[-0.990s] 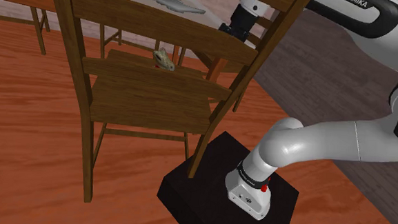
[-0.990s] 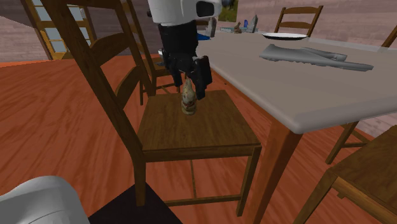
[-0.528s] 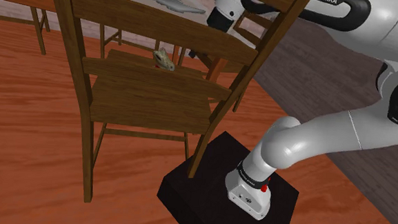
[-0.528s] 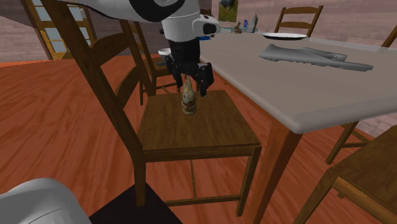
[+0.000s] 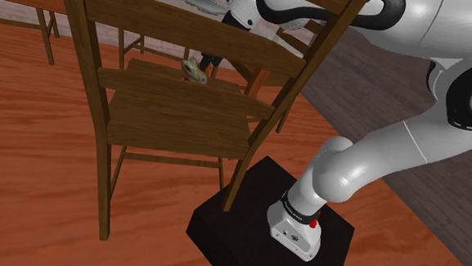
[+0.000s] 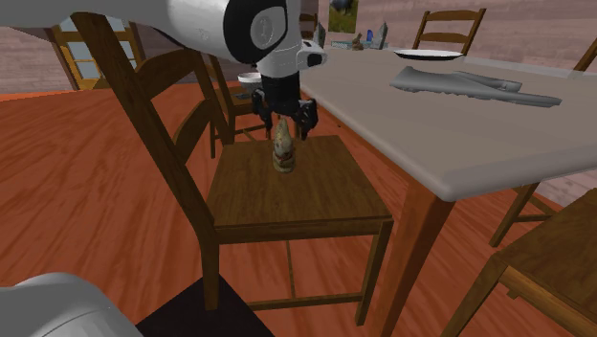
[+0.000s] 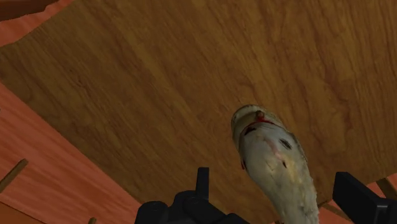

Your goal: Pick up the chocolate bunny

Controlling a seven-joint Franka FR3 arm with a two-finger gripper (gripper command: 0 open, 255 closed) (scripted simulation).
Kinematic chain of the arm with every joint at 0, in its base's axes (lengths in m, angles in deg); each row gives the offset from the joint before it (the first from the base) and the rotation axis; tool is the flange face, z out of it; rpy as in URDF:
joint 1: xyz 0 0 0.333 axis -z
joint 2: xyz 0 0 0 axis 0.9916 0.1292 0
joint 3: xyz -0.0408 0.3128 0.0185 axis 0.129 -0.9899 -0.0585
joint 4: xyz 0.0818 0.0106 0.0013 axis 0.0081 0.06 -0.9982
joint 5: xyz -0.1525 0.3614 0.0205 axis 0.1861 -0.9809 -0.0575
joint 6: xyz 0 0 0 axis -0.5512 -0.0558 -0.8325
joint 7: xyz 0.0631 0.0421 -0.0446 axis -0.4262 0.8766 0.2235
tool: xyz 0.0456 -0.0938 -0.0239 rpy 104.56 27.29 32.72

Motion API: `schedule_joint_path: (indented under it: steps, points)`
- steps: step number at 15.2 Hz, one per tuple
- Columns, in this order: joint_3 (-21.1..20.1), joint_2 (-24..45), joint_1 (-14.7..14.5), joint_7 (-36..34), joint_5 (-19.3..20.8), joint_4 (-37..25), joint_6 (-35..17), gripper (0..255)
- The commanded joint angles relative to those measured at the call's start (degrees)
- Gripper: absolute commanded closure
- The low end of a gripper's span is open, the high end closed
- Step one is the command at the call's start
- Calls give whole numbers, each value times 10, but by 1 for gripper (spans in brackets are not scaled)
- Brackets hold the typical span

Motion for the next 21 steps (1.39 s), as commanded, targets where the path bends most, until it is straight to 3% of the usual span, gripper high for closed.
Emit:
schedule_joint_path:
  steps: [1,8,9,17,18,21]
  points:
    - [-13,22,-11,8,3,8,-18,0]
    - [-26,28,1,18,-8,46,-61,0]
    - [-26,29,2,19,-7,44,-60,255]
    - [-21,29,3,28,-9,55,-70,255]
    - [-44,27,21,26,-18,45,-59,255]
    - [-48,23,28,25,-18,25,-35,255]
